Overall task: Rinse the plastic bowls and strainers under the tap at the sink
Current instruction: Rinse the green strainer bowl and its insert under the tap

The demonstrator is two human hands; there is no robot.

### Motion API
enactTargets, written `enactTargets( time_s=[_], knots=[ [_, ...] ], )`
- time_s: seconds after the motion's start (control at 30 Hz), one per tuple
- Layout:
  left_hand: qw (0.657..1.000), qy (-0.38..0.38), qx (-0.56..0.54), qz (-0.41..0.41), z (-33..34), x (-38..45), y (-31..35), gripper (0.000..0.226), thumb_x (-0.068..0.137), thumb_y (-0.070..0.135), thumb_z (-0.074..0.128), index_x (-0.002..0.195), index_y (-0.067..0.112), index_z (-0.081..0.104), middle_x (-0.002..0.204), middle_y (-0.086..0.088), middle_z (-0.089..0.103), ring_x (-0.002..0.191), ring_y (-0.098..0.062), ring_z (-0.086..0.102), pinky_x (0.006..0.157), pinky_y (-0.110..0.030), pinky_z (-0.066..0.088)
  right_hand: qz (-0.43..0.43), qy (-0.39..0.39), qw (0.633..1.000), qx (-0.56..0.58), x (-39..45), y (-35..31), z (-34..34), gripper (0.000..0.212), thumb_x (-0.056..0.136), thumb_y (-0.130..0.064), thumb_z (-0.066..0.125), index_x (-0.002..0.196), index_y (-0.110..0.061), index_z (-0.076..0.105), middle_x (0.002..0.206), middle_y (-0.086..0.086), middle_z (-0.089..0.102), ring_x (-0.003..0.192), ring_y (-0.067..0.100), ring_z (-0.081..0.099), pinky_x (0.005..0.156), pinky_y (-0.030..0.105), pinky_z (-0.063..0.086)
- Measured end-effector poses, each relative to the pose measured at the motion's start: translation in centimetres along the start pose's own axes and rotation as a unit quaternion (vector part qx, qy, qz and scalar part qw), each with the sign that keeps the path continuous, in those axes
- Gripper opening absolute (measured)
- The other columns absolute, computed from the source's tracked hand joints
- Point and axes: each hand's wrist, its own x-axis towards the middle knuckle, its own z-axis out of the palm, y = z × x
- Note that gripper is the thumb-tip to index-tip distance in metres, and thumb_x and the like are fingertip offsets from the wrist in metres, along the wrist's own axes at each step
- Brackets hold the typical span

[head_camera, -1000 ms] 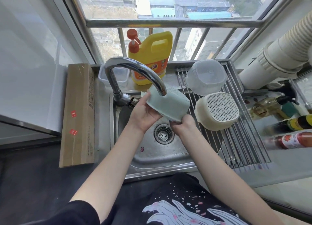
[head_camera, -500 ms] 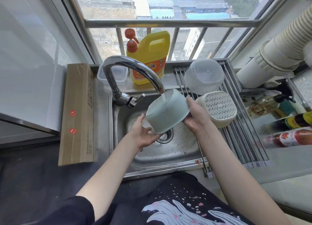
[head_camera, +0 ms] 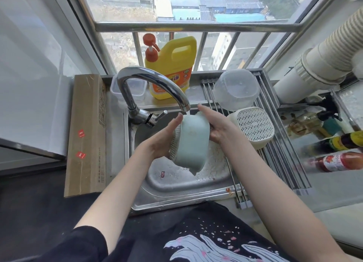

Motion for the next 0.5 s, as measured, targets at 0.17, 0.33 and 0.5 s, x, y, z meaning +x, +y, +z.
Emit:
enactTargets(
  time_s=[0.17,0.33,0.5],
  knots=[
    [1.0,0.003,-0.018,0.012,-0.4,0.3,-1.6,0.162,0.022,0.057,0.091,0.146,0.049,-0.012,0.149,0.005,0.028,0.123,-0.024,0.048,0.075,-0.053,0.053,-0.001,0.058,0.998,-0.019,2.3,0.3,0.2,0.025,0.099,-0.023,0.051,0.107,0.0,0.053,0.092,0.011,0.059,0.065,0.023,0.061,0.049,0.031,0.055],
    [0.996,0.077,-0.036,0.015,-0.5,0.6,-2.1,0.138,0.047,0.034,0.087,0.146,0.049,-0.009,0.145,0.006,0.027,0.119,-0.026,0.048,0.073,-0.054,0.055,-0.047,0.077,0.992,-0.085,3.2,-0.1,1.0,0.033,0.096,-0.028,0.053,0.114,0.001,0.056,0.097,0.012,0.06,0.074,0.023,0.061,0.059,0.031,0.052],
    [0.987,0.133,-0.089,0.011,-0.5,0.9,-2.2,0.136,0.046,0.044,0.085,0.146,0.046,-0.007,0.141,0.001,0.037,0.117,-0.028,0.051,0.078,-0.06,0.052,-0.186,0.083,0.9,-0.386,2.9,1.8,1.2,0.053,0.088,-0.04,0.061,0.13,-0.013,0.043,0.121,0.007,0.057,0.106,0.022,0.059,0.089,0.04,0.052]
  ],
)
